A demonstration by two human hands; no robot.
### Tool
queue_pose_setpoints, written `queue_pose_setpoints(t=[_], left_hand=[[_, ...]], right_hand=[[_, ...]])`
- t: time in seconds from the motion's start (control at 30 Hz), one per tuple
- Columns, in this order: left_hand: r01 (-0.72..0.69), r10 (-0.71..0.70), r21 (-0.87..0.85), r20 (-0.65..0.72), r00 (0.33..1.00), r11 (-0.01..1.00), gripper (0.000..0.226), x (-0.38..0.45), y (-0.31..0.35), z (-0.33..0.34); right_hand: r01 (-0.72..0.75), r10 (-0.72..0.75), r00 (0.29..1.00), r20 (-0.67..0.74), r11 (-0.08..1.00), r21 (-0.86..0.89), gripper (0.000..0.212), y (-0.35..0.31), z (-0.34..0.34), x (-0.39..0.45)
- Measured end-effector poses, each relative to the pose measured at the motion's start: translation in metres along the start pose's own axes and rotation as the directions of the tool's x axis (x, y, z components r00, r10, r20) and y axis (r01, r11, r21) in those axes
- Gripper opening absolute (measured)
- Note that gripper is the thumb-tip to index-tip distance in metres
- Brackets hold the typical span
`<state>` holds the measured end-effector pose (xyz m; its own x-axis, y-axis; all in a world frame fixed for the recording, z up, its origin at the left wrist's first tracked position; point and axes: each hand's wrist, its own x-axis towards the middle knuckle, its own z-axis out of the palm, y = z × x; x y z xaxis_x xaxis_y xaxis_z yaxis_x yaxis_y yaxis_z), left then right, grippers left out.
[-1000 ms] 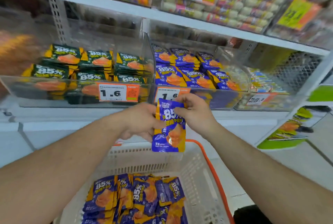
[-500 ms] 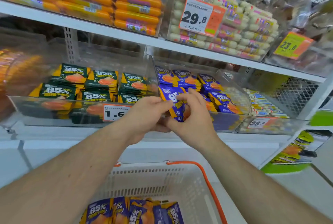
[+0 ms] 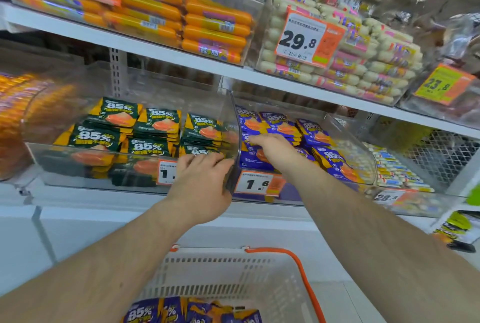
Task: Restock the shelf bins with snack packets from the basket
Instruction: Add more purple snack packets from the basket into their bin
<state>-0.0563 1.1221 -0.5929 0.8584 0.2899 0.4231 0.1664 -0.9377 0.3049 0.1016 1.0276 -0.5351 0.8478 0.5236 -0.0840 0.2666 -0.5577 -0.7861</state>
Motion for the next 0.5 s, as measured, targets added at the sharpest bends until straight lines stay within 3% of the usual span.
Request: queue_pose_setpoints(t=[0.17, 0.5], left_hand=[[0.018, -0.020, 0.062, 0.023, 1.000, 0.998, 0.058, -0.001, 0.002, 0.004], [0.063, -0.067, 0.121, 0.031, 0.997, 0.991, 0.062, -0.001, 0.008, 0.007]], right_hand=[[0.108, -0.087, 0.993, 0.082, 0.948, -0.301, 0.054, 0.011, -0.001, -0.006], [0.137, -0.116, 0.989, 0.094, 0.958, -0.250, 0.049, 0.020, -0.008, -0.018]])
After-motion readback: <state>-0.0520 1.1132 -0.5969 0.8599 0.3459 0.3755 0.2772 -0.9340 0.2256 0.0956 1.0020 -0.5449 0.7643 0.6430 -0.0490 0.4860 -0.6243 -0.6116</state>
